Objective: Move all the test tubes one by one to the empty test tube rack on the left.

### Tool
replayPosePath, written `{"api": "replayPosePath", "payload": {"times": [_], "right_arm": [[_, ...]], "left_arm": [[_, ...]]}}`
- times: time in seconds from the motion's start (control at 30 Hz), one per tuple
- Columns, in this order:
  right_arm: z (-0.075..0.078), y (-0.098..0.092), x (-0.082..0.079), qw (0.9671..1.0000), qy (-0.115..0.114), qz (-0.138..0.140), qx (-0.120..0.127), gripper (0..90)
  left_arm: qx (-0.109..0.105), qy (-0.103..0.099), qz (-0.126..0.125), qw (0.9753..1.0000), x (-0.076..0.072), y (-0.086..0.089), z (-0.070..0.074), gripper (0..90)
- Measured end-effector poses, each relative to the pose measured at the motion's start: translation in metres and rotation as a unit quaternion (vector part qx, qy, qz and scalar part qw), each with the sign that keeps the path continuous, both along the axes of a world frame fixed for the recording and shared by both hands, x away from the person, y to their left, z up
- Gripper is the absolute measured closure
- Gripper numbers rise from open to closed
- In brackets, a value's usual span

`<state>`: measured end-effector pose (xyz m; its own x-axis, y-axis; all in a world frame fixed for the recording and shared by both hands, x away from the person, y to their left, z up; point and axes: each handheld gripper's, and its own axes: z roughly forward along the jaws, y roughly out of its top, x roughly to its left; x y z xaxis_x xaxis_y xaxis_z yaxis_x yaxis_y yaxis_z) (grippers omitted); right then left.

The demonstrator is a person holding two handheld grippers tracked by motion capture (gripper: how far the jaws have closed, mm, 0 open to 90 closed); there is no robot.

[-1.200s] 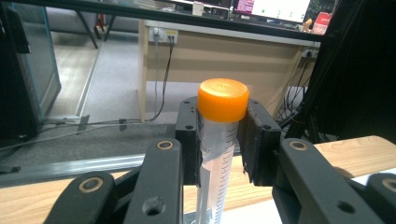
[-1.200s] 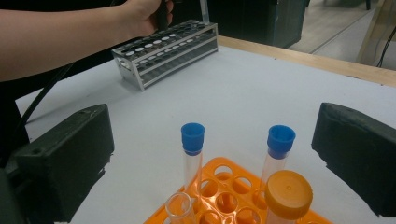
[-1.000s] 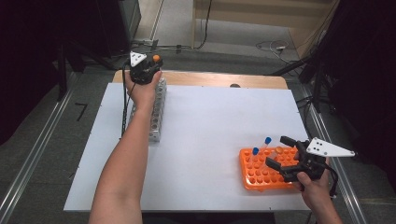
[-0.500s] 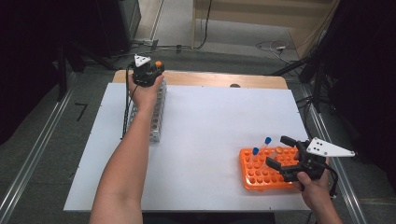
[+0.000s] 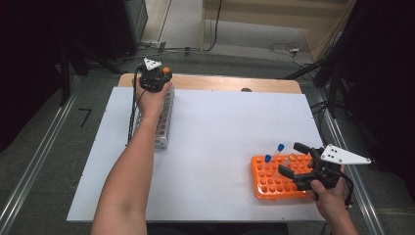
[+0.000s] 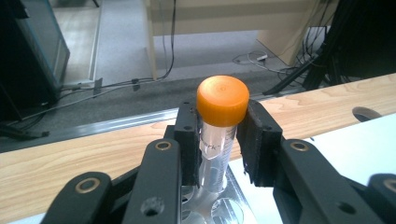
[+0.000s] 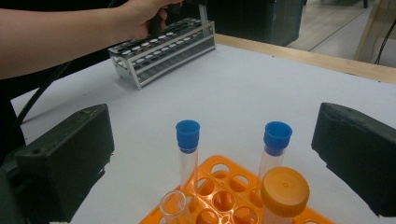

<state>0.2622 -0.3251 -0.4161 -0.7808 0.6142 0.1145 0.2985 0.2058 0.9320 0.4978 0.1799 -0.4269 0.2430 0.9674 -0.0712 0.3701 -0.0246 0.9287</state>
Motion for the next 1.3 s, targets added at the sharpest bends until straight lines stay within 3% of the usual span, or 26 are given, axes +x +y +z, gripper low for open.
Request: {"api": "replayPosePath", "payload": {"times": [0.17, 0.3, 0.5, 0.73, 0.93, 1.3], "right_arm": [[0.000, 0.000, 0.000, 1.0000, -0.001, 0.000, 0.000, 0.0], [0.001, -0.001, 0.000, 1.0000, -0.001, -0.002, 0.002, 0.0], [0.003, -0.005, 0.000, 1.0000, -0.002, -0.005, 0.005, 0.0], [0.002, -0.009, 0.002, 0.9999, 0.003, -0.011, 0.008, 0.0], [-0.001, -0.012, 0.005, 0.9999, 0.008, -0.013, 0.003, 0.0], [-0.008, -0.018, 0.010, 0.9998, 0.015, -0.016, 0.000, 3.0]], "left_arm": [[-0.028, 0.025, -0.005, 0.9993, -0.001, 0.003, 0.000, 54.0], [-0.053, 0.036, -0.011, 0.9979, -0.007, 0.004, 0.004, 33.3], [-0.095, 0.020, -0.044, 0.9943, -0.025, 0.005, 0.010, 16.9], [-0.115, 0.006, -0.093, 0.9890, -0.055, 0.002, 0.016, 1.4], [-0.115, -0.011, -0.130, 0.9848, -0.088, -0.001, 0.020, 0.0], [-0.102, -0.036, -0.159, 0.9813, -0.156, -0.009, 0.018, 0.0]]}}
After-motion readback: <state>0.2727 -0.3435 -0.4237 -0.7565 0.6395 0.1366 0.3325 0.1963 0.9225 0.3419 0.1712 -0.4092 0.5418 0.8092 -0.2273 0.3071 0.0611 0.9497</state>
